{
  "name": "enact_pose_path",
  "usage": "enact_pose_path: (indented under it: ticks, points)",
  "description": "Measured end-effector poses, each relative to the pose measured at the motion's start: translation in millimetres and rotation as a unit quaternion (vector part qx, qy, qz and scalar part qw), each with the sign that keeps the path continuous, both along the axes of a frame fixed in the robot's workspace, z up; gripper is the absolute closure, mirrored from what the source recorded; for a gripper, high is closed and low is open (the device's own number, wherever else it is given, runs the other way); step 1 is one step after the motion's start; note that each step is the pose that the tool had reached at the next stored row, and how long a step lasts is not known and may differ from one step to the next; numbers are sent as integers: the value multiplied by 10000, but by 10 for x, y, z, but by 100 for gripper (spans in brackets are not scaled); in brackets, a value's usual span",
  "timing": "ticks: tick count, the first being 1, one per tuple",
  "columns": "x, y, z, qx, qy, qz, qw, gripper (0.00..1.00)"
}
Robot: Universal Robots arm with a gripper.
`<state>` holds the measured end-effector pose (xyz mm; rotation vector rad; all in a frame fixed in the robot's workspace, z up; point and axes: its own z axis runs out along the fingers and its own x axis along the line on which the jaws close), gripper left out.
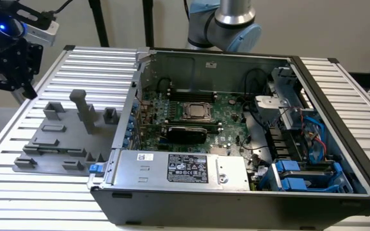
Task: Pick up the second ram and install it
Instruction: 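Pick up the second ram and move it above second insertion slot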
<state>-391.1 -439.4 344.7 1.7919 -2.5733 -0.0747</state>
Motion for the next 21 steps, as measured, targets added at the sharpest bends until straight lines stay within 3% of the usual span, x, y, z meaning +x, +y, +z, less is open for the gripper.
enact_pose_path:
  ticks: [4, 12, 18, 21]
  points:
    - [0, 0, -16, 0, 0, 355, 9994, 89]
    - [-1, -8, -43, 0, 0, 884, 9961, 89]
    - [0, -91, -76, 0, -2, 1023, 9947, 89]
    - [0, -115, -106, -1, -19, 1107, 9938, 89]
